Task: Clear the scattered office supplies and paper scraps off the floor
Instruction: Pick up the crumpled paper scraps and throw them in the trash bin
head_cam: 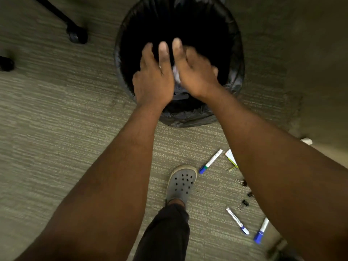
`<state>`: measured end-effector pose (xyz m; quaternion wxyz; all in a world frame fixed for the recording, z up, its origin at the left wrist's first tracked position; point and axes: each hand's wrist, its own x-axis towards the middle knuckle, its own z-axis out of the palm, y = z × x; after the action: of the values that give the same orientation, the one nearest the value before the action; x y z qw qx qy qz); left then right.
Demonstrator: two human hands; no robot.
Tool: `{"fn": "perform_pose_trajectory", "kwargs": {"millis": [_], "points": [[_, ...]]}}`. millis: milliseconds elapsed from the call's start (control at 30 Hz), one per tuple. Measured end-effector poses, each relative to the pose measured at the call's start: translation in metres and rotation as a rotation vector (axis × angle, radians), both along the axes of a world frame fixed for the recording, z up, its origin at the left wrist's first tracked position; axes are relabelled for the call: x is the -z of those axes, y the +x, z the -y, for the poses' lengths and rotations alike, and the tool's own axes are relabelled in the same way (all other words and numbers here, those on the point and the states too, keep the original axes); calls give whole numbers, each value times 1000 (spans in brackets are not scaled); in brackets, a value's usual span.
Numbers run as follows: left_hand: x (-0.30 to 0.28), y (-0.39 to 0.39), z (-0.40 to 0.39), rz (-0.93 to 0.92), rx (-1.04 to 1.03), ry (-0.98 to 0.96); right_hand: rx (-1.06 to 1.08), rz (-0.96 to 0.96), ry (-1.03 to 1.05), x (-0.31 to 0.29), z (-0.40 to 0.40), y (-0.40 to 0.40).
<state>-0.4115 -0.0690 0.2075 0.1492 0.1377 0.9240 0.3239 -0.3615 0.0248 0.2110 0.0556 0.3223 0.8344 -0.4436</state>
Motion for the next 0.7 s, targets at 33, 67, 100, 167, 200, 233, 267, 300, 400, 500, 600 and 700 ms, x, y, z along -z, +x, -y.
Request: {"fn": "perform_pose_trajectory", "kwargs": {"millis": [33,67,100,167,200,233,267,300,400,500,600,700], "points": [[3,1,2,46,42,-27,-27,-2,32,3,-1,3],[3,3,4,57,77,-33,-35,-40,72,4,-3,5],[3,5,5,47,104,-25,-14,-92,107,3,-3,8],[2,12,5,8,149,18,77,-191,165,0,-5,18],[1,16,5,-19,157,48,124,-234,186,-1,-5,25],[1,21,5,-48,152,86,167,-277,203,-2,-3,35],[0,27,4,-77,138,138,209,-318,222,-3,-1,47],[0,35,2,-116,125,210,254,-351,244,-2,1,62],[2,76,-4,-280,155,419,354,-393,282,12,5,117],[9,139,-9,-366,260,450,413,-366,286,41,1,186],[37,201,-14,-274,348,387,397,-273,263,75,-8,264],[77,257,-23,-171,407,250,397,-96,222,113,-28,346]]}}
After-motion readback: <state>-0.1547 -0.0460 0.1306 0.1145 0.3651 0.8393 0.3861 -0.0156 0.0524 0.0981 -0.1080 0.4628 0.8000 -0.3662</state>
